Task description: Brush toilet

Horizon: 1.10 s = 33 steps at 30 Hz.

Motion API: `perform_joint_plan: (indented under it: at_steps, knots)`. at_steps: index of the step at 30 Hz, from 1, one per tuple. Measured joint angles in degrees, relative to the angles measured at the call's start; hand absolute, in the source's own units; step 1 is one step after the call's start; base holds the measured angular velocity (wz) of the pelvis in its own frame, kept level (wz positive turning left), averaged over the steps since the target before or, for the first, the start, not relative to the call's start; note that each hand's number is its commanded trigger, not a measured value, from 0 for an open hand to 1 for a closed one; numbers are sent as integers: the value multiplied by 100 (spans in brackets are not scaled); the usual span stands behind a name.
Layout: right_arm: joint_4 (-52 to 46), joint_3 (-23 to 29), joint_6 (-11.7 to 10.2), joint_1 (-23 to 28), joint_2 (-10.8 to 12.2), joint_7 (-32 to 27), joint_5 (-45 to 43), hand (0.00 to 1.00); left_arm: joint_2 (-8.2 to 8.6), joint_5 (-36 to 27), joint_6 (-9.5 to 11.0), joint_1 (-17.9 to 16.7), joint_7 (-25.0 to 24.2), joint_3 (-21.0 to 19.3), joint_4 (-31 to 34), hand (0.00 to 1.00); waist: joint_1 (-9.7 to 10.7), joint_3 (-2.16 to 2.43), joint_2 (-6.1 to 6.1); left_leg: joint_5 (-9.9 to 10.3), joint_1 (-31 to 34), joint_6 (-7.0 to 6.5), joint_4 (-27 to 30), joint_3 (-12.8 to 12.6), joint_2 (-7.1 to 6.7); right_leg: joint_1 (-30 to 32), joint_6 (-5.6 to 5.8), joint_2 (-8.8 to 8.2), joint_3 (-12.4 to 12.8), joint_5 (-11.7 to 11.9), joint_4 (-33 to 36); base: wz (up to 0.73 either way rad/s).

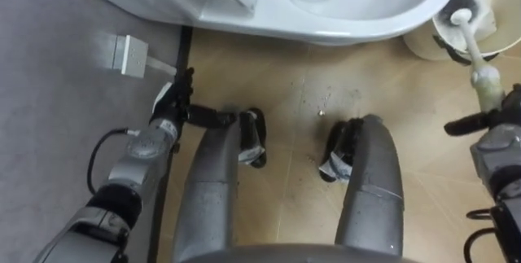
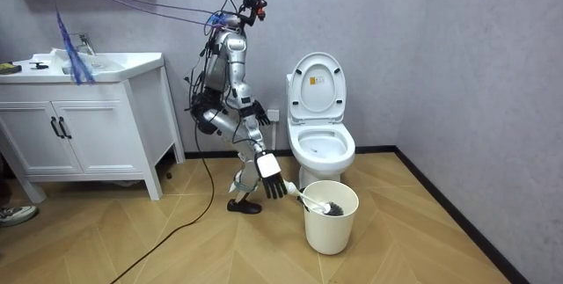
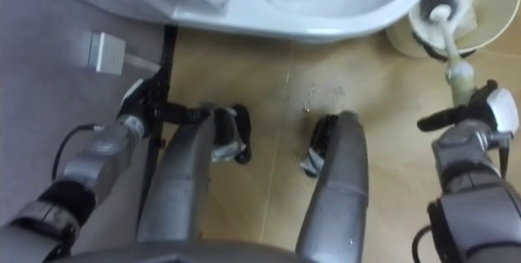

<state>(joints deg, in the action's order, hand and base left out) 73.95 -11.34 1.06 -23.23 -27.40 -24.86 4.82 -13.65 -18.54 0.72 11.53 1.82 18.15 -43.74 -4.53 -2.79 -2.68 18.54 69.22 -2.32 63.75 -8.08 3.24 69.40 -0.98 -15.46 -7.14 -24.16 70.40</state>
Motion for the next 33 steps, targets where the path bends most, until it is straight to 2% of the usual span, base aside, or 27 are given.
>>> perform_joint_plan:
  at_steps: [4,5,7,17,24,33]
  knots:
    - [-19,0,-36,-2,0,5,4,0,-44,-11,9,-6,0,0,58,0,-9,-1,1,37,171,30,160,-20,-1,219,-64,-29,62,-75,232,5]
    - [-39,0,-45,-7,-9,2,1,26,-63,-15,11,-23,0,0,108,0,2,-1,1,45,232,36,207,-17,2,281,-58,-29,71,-105,289,4]
    - [-43,0,-49,-24,-17,2,0,100,-66,-16,12,-16,0,0,135,0,22,-1,1,51,299,46,251,-17,6,361,-75,-31,82,-121,349,2]
    - [-60,-4,-29,-40,-119,135,200,100,-103,-215,10,-101,-25,5,340,0,99,0,1,88,418,47,279,-20,10,474,-104,-55,73,-142,370,0]
    - [-58,-86,3,8,-124,192,701,100,-104,-296,7,-128,-26,5,338,0,64,0,0,180,422,9,382,-28,16,472,-102,-62,89,-201,440,0]
    - [-41,-103,26,113,-123,178,1114,100,-105,-345,5,-234,-1,4,409,0,-2,1,0,233,378,27,401,-15,24,417,-104,-57,68,-247,445,0]
